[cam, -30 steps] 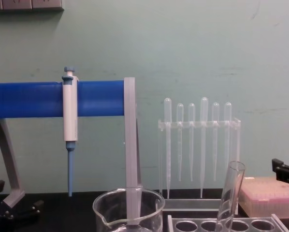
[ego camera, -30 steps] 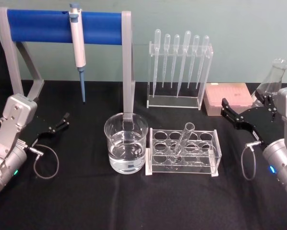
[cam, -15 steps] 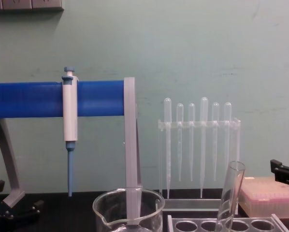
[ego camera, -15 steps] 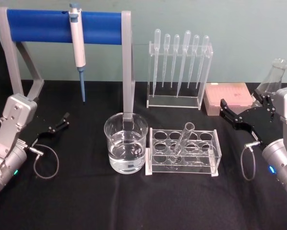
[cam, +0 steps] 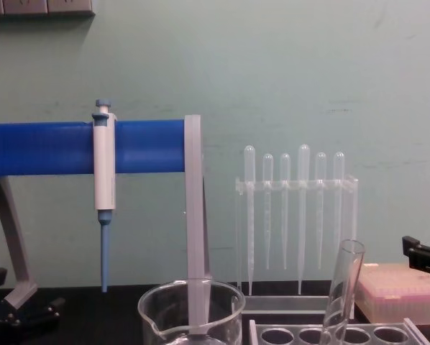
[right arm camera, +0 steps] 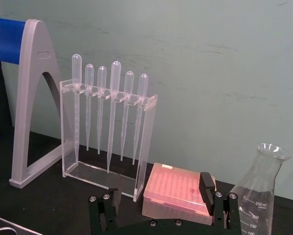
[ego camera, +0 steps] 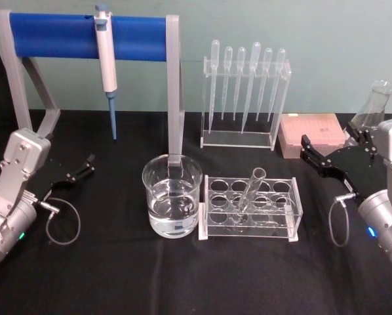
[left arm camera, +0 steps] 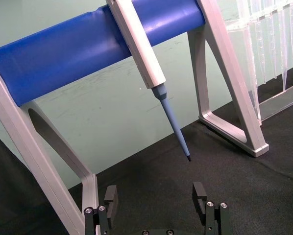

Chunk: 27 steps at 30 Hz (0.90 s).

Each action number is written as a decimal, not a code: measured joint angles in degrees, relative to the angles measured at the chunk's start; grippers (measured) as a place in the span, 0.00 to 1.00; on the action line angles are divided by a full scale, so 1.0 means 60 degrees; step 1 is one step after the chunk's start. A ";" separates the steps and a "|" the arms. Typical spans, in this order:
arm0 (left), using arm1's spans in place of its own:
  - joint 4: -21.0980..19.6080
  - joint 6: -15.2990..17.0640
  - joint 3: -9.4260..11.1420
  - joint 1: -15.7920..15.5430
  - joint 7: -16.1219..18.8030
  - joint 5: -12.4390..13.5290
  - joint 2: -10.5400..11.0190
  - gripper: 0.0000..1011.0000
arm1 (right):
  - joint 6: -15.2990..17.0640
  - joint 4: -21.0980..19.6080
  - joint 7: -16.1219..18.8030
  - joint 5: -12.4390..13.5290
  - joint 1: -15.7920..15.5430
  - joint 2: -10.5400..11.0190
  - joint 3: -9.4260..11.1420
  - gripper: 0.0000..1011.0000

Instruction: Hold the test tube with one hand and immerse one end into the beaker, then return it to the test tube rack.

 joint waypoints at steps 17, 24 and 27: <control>0.0000 0.0000 0.0000 0.0000 0.0000 0.0000 0.0000 0.99 | 0.0000 -0.0009 -0.0006 0.0015 -0.0001 0.0001 0.0000 0.99; 0.0000 0.0000 0.0000 0.0000 0.0000 0.0000 0.0000 0.99 | 0.0000 -0.0009 -0.0006 0.0016 0.0000 0.0001 0.0000 0.99; 0.0000 0.0000 0.0001 0.0000 0.0000 0.0000 0.0000 0.99 | 0.0000 -0.0009 -0.0007 0.0016 -0.0001 0.0000 0.0000 0.99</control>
